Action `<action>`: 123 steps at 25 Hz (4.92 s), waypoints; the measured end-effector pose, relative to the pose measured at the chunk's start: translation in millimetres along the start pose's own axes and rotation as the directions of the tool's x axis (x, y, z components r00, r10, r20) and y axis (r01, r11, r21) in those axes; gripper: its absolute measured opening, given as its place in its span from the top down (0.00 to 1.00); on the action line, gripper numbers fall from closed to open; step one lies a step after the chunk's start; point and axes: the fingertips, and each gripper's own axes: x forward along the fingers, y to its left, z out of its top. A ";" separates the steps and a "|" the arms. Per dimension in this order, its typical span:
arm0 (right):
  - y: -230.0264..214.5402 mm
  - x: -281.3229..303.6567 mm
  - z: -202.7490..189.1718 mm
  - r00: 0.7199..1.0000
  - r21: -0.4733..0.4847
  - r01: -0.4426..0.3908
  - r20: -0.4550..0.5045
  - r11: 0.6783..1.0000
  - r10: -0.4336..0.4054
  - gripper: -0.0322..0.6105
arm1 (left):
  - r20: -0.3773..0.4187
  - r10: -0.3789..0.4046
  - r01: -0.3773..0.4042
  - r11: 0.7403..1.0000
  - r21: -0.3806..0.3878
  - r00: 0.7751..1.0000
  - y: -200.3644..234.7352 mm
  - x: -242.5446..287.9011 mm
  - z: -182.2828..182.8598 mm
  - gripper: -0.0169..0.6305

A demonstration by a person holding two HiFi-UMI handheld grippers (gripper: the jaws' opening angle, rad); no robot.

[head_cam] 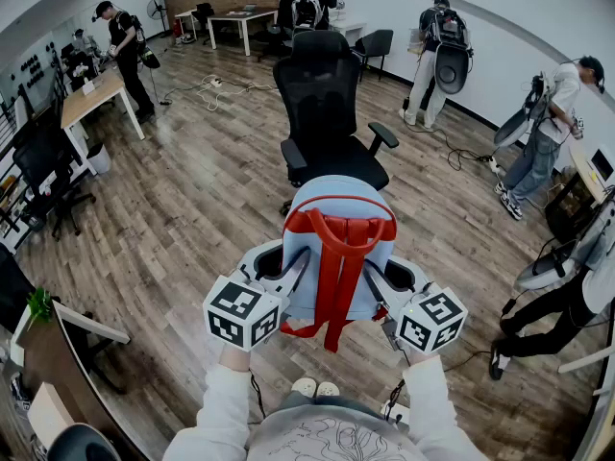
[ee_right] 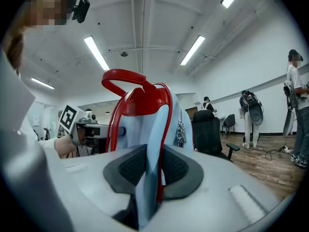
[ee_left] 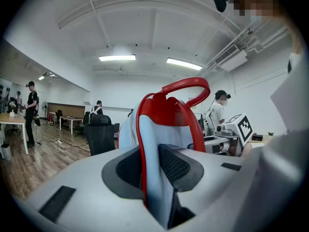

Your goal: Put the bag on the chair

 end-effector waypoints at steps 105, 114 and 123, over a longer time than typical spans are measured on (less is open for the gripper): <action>-621.7 589.3 100.9 0.983 0.079 -0.142 -0.108 0.987 0.150 0.81 | -0.127 0.196 -0.210 0.972 -0.104 0.972 494.3 664.5 75.4 0.81; -639.0 643.9 62.2 0.976 0.104 -0.099 -0.184 0.990 0.117 0.81 | -0.206 0.142 -0.174 0.974 -0.146 0.968 548.5 689.3 35.2 0.81; -666.2 691.4 2.8 0.955 0.146 0.007 -0.296 0.989 0.036 0.81 | -0.327 0.031 -0.090 0.982 -0.166 0.944 599.4 727.7 -20.9 0.82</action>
